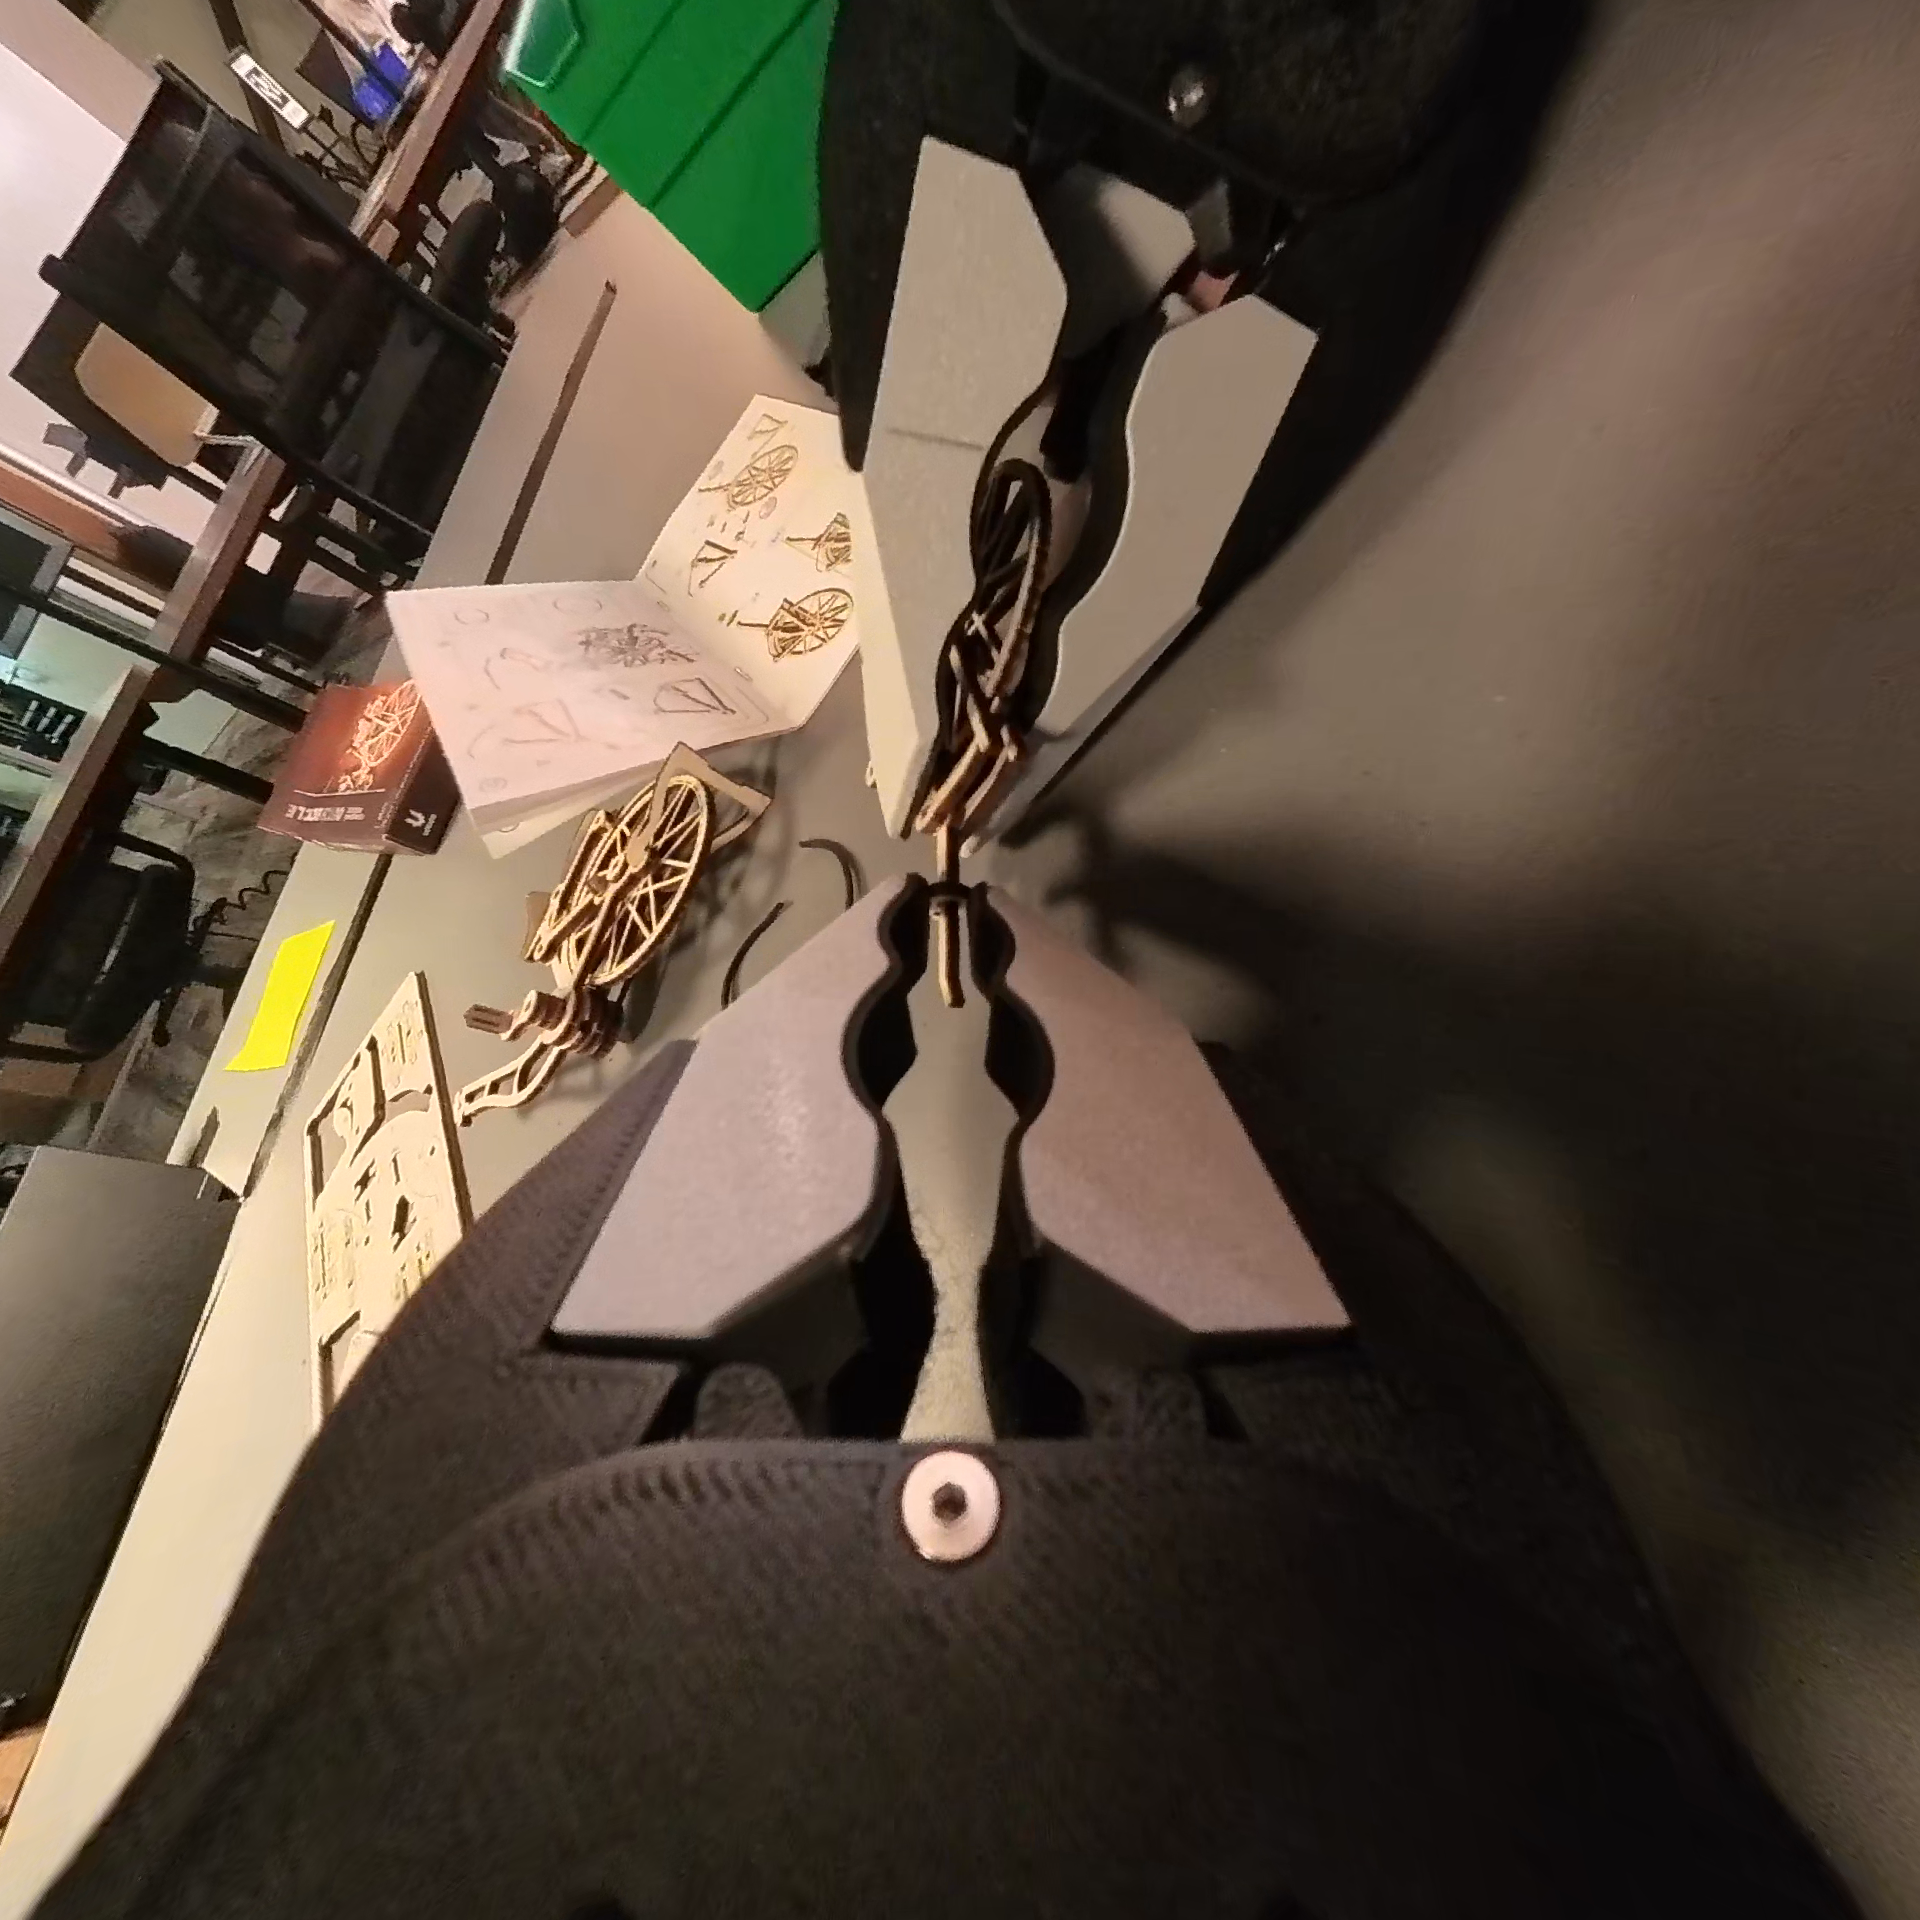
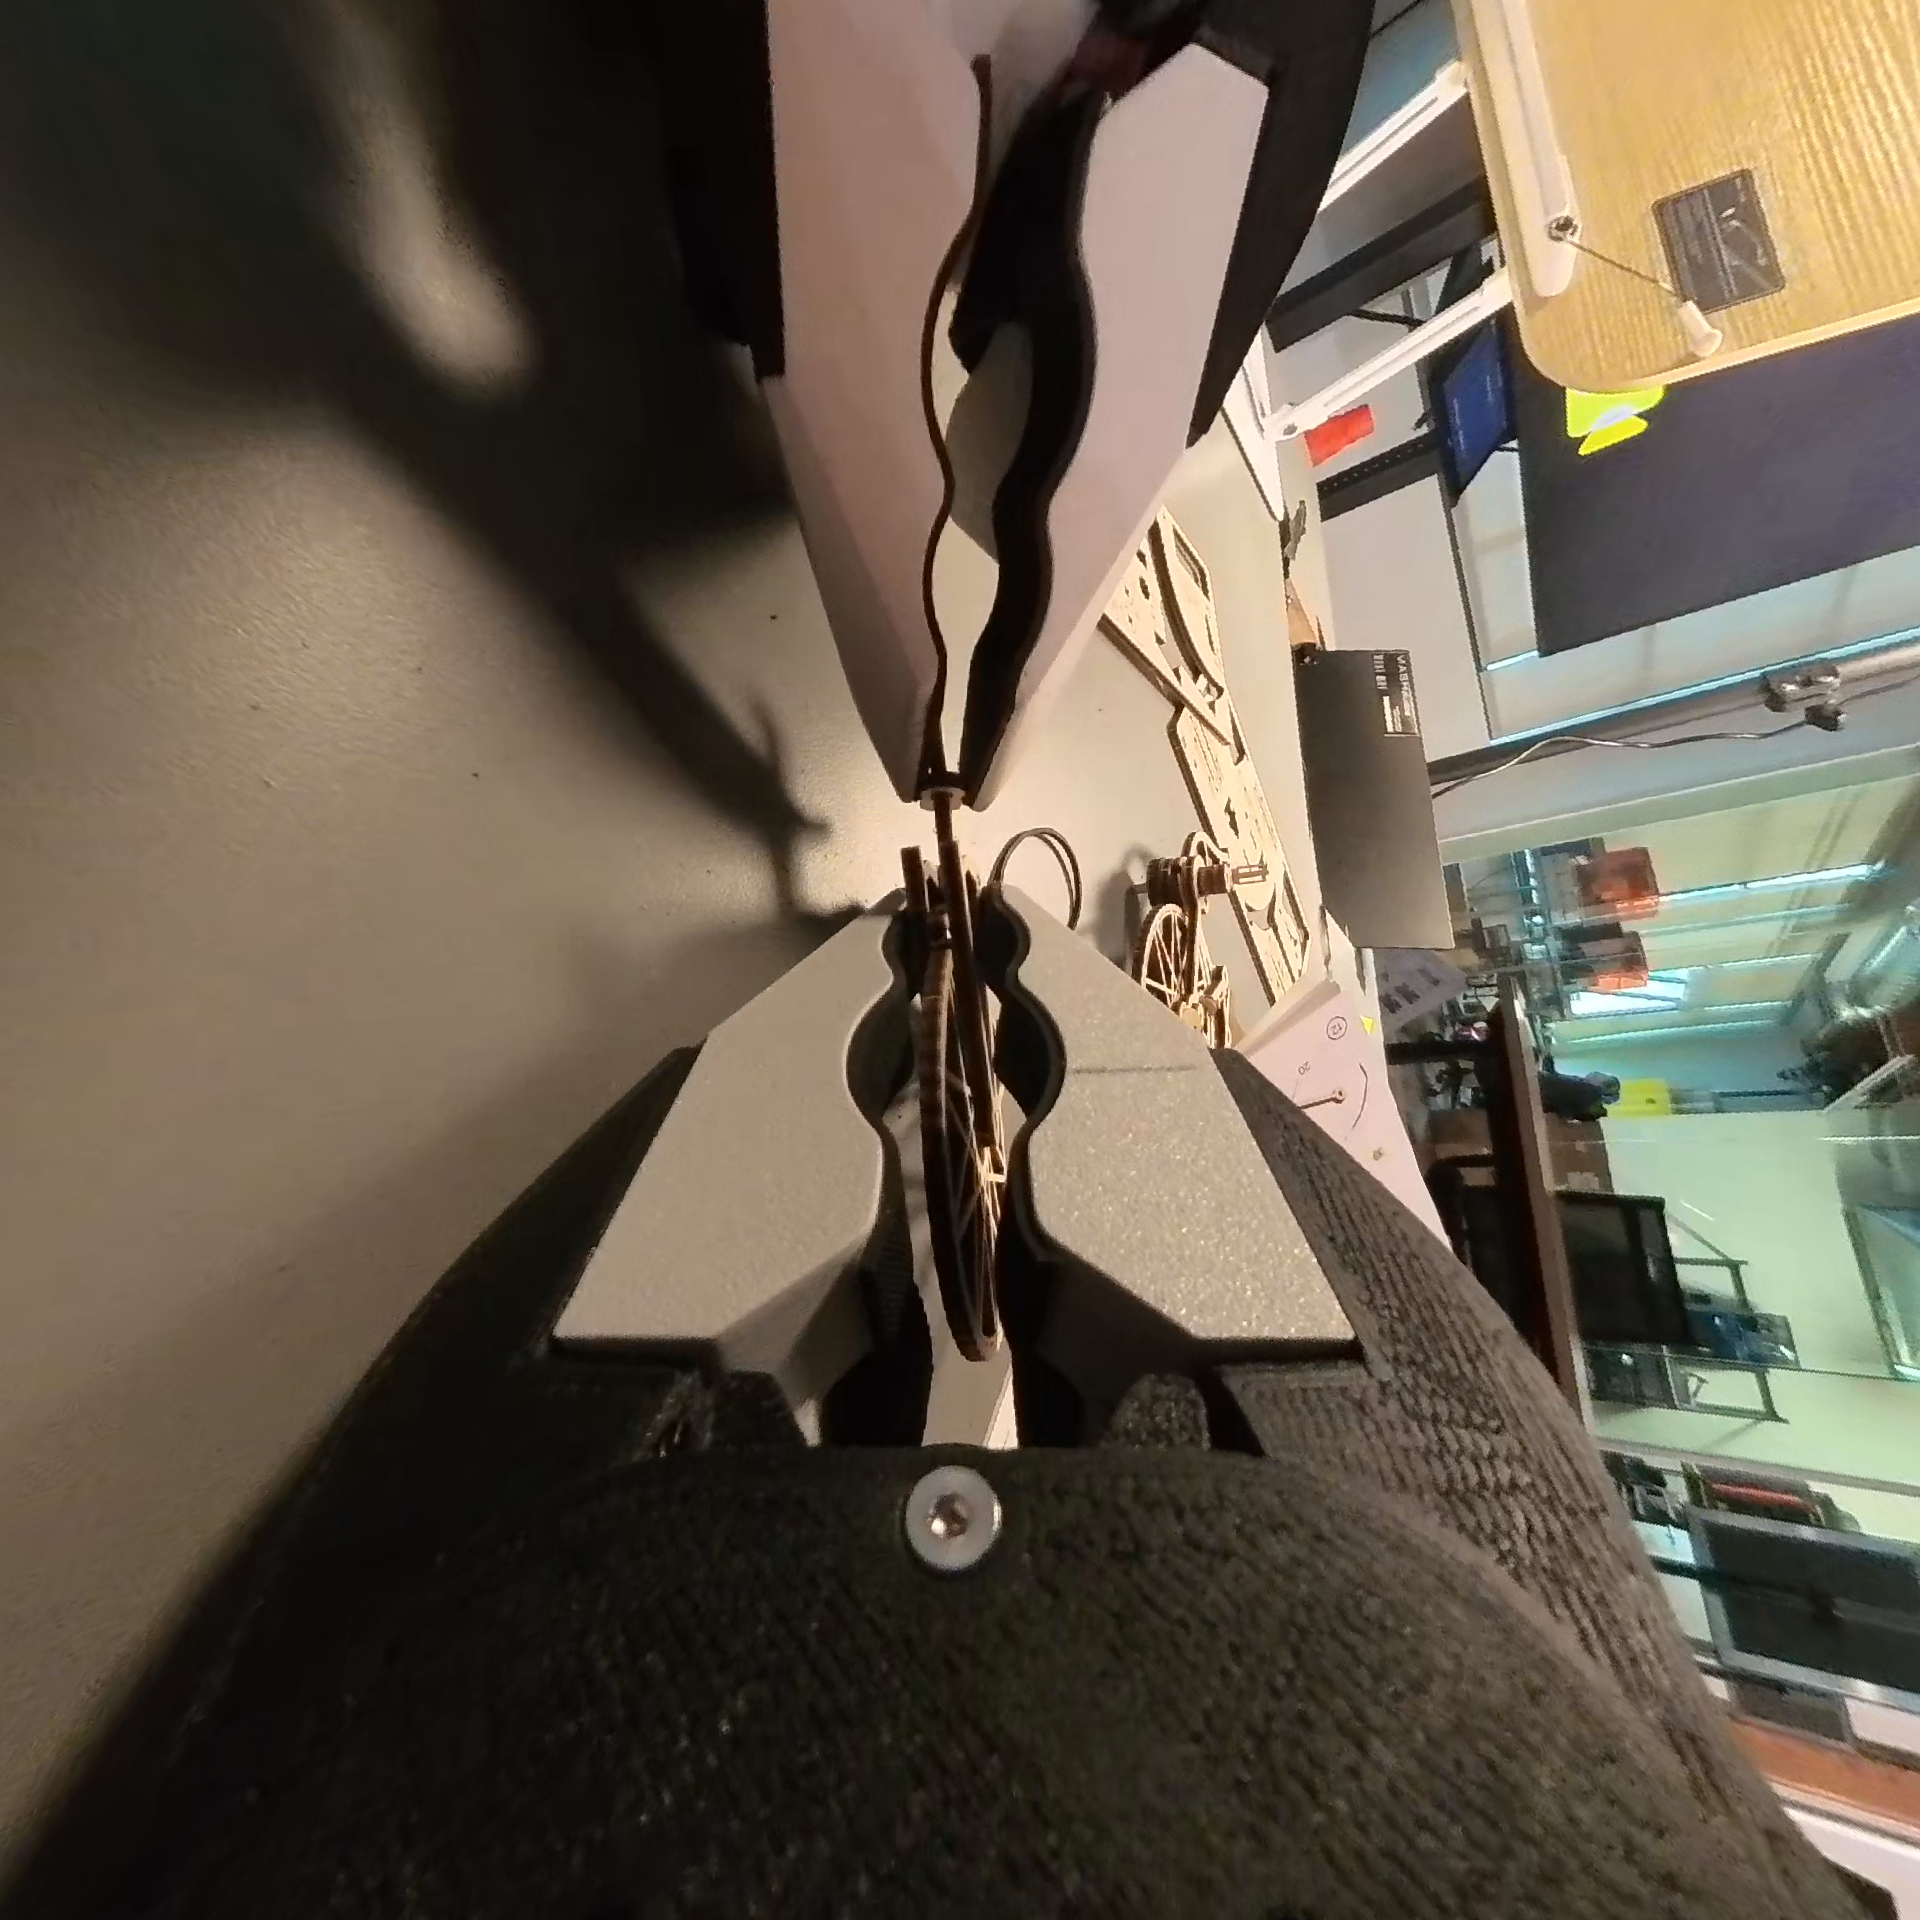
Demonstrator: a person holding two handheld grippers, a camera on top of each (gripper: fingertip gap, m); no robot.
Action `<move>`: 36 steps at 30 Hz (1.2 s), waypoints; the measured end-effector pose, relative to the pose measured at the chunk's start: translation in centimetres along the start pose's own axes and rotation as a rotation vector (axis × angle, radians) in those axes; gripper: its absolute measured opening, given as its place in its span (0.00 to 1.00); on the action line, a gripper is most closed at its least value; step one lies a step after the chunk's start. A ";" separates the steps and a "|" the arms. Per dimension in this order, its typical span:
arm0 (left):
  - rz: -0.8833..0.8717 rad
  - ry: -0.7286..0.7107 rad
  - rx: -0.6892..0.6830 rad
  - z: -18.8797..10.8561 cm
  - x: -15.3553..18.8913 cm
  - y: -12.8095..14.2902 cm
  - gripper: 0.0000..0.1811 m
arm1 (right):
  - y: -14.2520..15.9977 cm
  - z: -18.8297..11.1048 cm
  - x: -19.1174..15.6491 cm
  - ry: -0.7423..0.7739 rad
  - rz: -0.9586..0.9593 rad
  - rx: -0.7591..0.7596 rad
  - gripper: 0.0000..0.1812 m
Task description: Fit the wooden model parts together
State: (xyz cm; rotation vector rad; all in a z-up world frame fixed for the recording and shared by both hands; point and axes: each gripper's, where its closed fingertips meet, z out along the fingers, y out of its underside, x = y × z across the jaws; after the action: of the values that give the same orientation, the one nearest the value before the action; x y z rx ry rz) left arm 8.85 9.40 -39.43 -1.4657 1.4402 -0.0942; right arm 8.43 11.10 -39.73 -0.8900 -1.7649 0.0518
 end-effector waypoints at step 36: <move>0.011 0.034 0.133 -1.8 0.3 -0.7 0.01 | -1.5 -0.6 -0.4 -0.095 0.100 0.156 0.04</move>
State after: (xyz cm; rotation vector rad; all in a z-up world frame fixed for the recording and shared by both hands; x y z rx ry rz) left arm 8.22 7.98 -38.30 -1.3529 1.4414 -0.2046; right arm 8.17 9.53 -39.10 -0.8735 -1.7766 0.2973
